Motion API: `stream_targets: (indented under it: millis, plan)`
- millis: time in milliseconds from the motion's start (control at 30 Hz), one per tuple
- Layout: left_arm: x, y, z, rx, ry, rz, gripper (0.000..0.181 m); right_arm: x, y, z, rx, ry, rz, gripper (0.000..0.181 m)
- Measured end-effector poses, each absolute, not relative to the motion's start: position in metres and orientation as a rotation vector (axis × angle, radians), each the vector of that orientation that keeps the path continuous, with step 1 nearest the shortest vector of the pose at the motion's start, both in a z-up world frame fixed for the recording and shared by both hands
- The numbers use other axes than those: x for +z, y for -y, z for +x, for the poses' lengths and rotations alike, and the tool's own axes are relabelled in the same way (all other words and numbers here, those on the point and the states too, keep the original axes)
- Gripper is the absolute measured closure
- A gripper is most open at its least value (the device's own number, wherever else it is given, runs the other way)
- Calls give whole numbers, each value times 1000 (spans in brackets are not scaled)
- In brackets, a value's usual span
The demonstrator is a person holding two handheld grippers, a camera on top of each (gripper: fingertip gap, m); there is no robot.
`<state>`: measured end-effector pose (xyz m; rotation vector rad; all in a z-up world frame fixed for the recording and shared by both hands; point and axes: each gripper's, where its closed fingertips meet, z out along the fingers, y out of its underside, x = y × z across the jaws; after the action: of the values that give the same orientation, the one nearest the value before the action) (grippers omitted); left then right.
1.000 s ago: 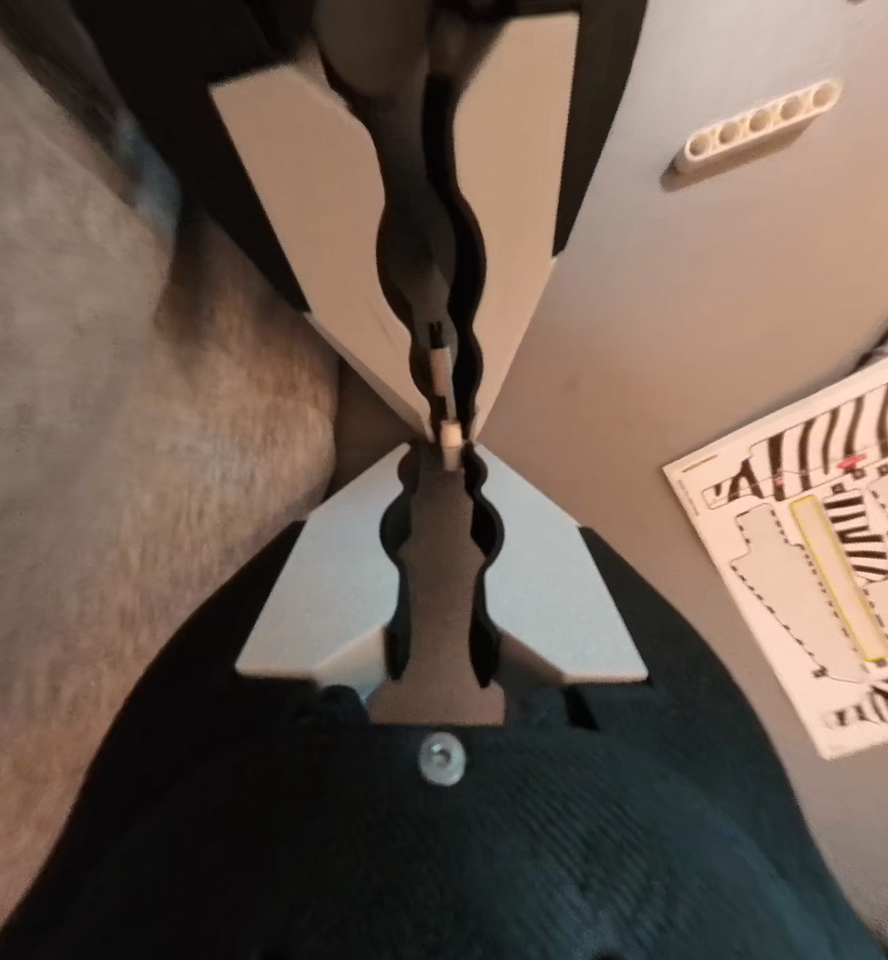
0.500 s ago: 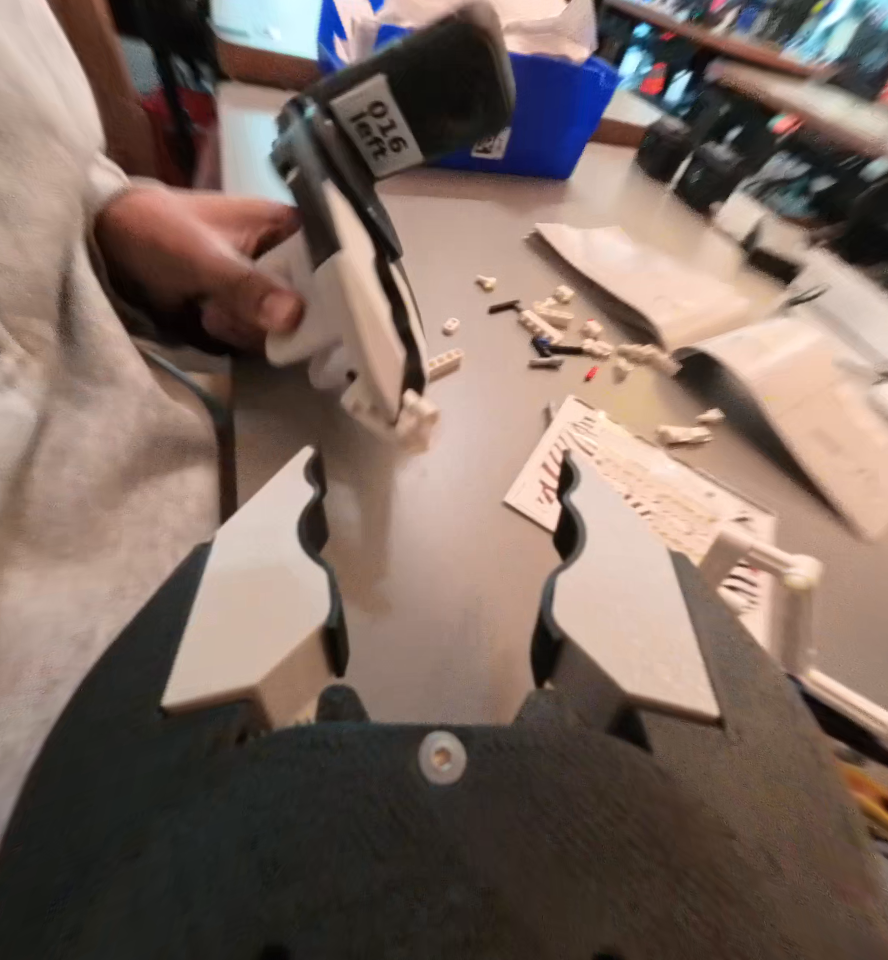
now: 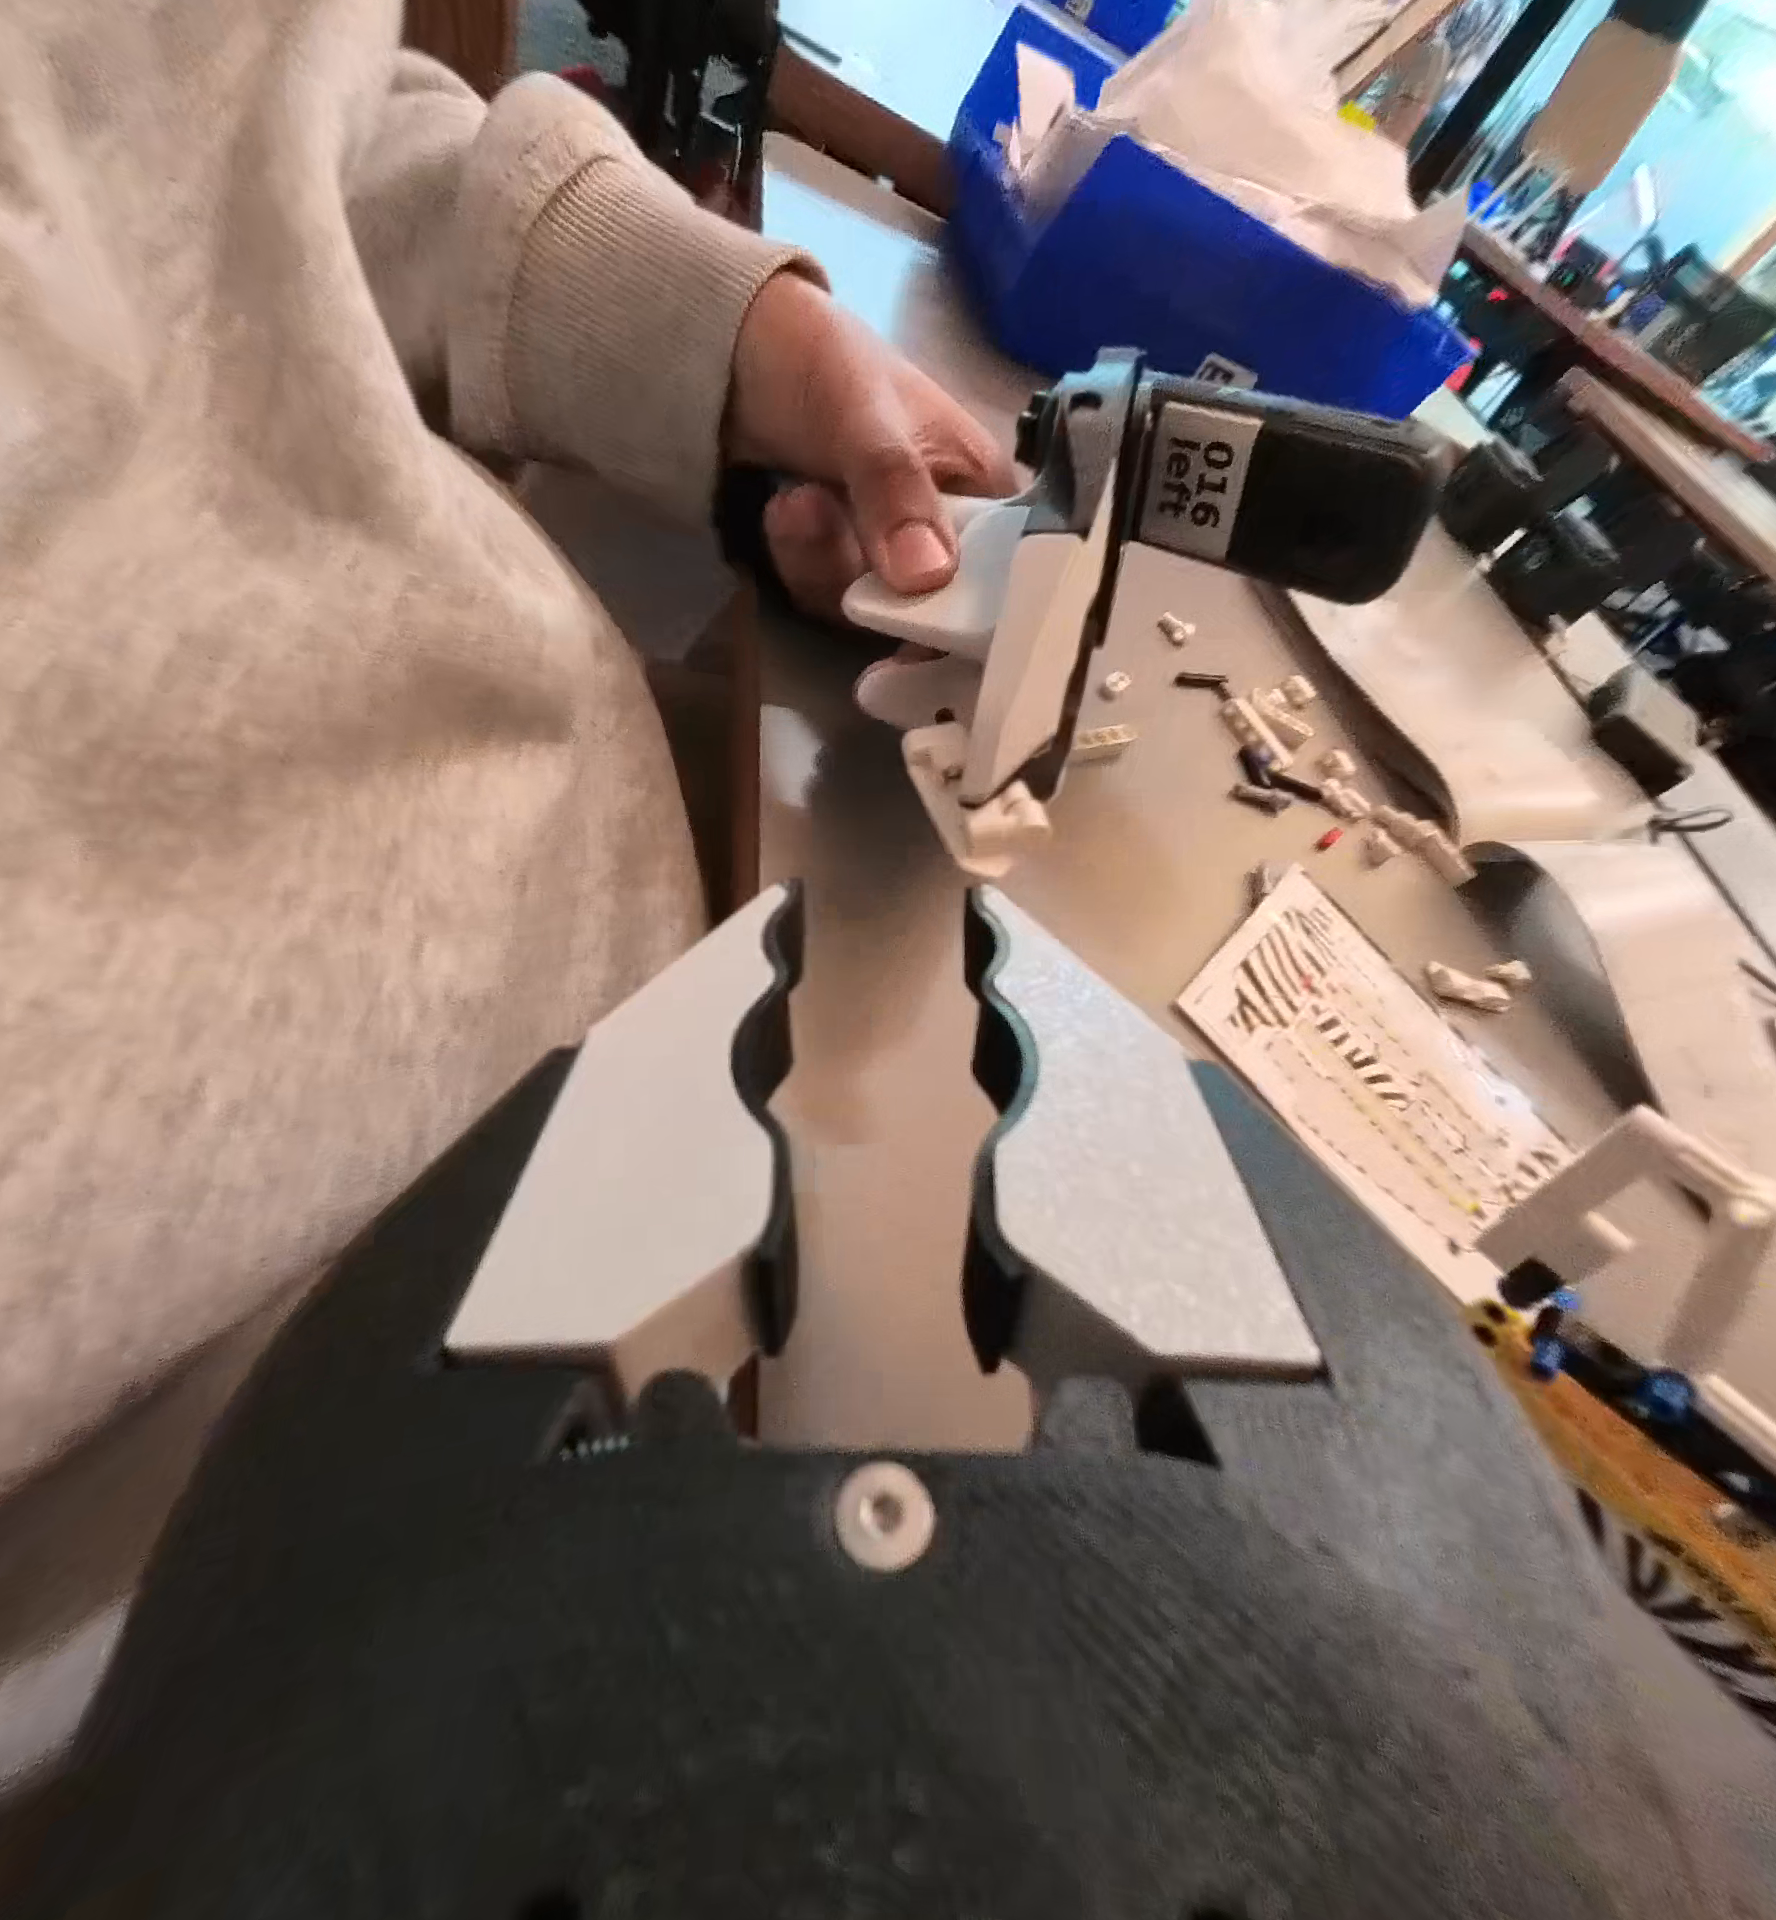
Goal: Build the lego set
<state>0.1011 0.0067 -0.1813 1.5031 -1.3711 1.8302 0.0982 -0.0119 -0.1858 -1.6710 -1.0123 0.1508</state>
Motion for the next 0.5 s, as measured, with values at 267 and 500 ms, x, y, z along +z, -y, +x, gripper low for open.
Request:
stream_targets:
  millis: [267, 500]
  plan:
    - [-185, 9, 89, 1753, 1431, 1436, 173, -184, 0, 81, 121, 1007, -1645, 139]
    - [-185, 12, 86, 1730, 1431, 1401, 173, -189, -5, 83, 75, 1046, -1640, 161]
